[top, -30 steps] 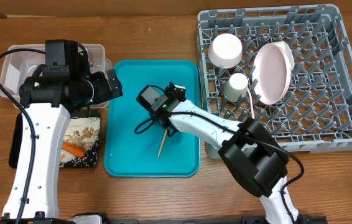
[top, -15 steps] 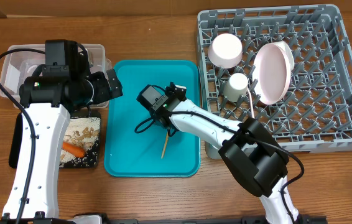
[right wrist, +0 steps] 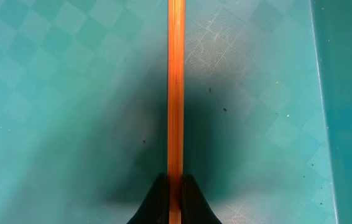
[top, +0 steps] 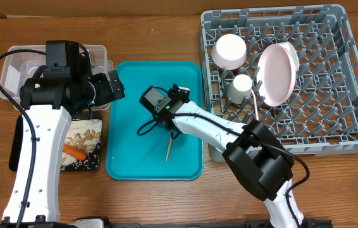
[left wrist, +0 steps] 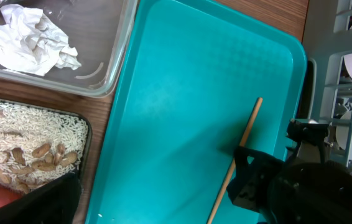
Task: Sort waste into correct bins and load items into the dishwasher
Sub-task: 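Close the right gripper on the wooden chopstick and lift it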
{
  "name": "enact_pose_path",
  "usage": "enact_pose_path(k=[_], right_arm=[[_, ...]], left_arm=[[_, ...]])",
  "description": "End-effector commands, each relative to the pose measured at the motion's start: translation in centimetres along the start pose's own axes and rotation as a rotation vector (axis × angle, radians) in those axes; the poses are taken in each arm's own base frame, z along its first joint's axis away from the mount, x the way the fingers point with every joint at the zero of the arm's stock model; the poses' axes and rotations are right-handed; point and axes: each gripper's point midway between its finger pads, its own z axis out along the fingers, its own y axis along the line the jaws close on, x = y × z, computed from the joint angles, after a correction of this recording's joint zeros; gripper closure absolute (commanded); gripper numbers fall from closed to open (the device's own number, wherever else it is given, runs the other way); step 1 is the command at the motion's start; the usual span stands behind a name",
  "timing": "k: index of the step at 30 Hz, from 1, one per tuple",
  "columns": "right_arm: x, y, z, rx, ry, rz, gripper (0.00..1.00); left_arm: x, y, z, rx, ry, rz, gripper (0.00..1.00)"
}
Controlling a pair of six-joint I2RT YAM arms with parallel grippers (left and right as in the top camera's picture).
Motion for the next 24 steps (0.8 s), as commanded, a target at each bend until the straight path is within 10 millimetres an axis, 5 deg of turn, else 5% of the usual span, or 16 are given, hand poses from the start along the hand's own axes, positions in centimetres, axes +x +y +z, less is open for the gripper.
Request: enact_pose_path(k=[1,7,24], right_arm=[[0.9,-0.3,1.0,0.01,0.043,-0.026,0.96],[0.6,0.0,0.5,-0.003,0.039,-0.075,0.96],[-2.8,0.1,-6.6,-0.058,-0.063,-0.275,0.96]], left_arm=[[-0.7,-0.7,-1.3,0.019,-0.04,0.018,0.0],[-0.7,-0.7,-1.3,0.019,-0.04,0.018,0.0],[-0.7,-0.7,-1.3,0.019,-0.04,0.018,0.0]])
